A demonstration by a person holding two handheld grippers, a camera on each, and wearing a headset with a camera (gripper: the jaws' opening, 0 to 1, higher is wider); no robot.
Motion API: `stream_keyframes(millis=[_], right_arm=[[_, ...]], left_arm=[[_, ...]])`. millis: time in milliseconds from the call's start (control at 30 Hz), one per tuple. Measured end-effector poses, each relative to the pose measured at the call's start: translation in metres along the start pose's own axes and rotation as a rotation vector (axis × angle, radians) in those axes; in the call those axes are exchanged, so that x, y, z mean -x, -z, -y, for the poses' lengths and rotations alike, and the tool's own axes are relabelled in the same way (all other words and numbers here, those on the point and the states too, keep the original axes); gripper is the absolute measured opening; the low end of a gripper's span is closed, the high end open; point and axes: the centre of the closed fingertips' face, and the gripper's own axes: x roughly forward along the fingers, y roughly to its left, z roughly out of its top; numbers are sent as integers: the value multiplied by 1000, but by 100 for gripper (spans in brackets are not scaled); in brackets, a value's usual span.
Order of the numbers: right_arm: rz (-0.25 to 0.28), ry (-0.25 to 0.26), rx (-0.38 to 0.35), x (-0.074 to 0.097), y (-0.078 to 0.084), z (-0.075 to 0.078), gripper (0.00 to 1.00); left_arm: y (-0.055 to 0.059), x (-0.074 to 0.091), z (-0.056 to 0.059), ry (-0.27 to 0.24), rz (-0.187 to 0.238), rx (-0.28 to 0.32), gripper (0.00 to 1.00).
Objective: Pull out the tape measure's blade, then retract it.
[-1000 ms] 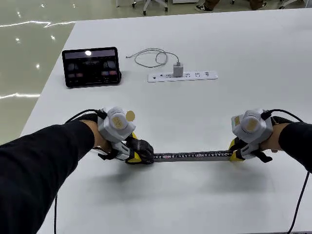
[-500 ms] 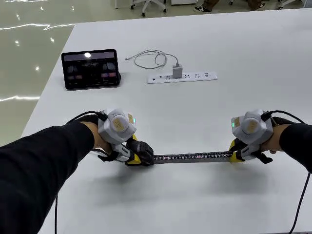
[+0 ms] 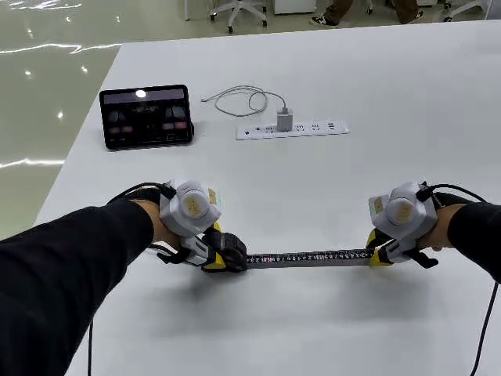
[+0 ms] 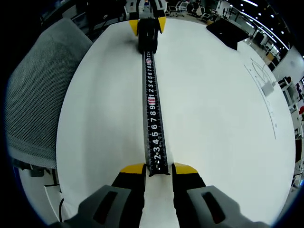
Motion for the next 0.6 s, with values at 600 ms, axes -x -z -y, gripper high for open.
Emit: stream_keyframes(millis=[600], right_arm=[[8,-7,-57,5,1,-5,39]], left_arm=[[6,15,-14,-57,8,106,59]])
